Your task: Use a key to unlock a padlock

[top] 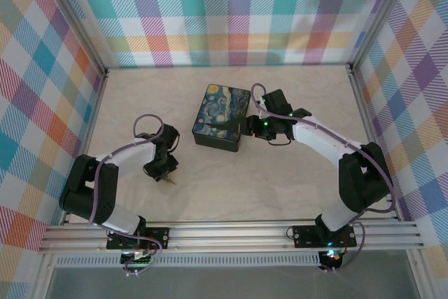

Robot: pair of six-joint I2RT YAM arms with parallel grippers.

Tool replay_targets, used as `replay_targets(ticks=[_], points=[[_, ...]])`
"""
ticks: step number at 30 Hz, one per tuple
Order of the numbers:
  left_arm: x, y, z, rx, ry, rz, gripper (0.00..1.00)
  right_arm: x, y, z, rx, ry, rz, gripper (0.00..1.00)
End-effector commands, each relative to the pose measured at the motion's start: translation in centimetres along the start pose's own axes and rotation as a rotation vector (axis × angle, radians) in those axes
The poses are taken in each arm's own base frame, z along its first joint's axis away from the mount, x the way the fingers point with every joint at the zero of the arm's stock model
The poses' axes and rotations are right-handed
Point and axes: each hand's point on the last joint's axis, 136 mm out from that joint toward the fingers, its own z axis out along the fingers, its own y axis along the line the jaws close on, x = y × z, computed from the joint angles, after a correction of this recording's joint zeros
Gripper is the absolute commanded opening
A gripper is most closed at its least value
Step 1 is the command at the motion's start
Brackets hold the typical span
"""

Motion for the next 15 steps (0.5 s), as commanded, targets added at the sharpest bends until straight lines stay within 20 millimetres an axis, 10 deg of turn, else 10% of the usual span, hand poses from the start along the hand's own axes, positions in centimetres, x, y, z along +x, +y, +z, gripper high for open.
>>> replay_targets(ticks=[1,15], points=[[0.1,0.3,0.6,-0.028,-0.012,0.047,0.31,0.3,0.1,-0.4,-0.014,0.002,0.006,0.56],[0.0,-1.6,-0.3,-0.004,-0.008,0.069,0.02,1.2,-0.2,-0.8,-0.011,0.006,0.004,0.56]])
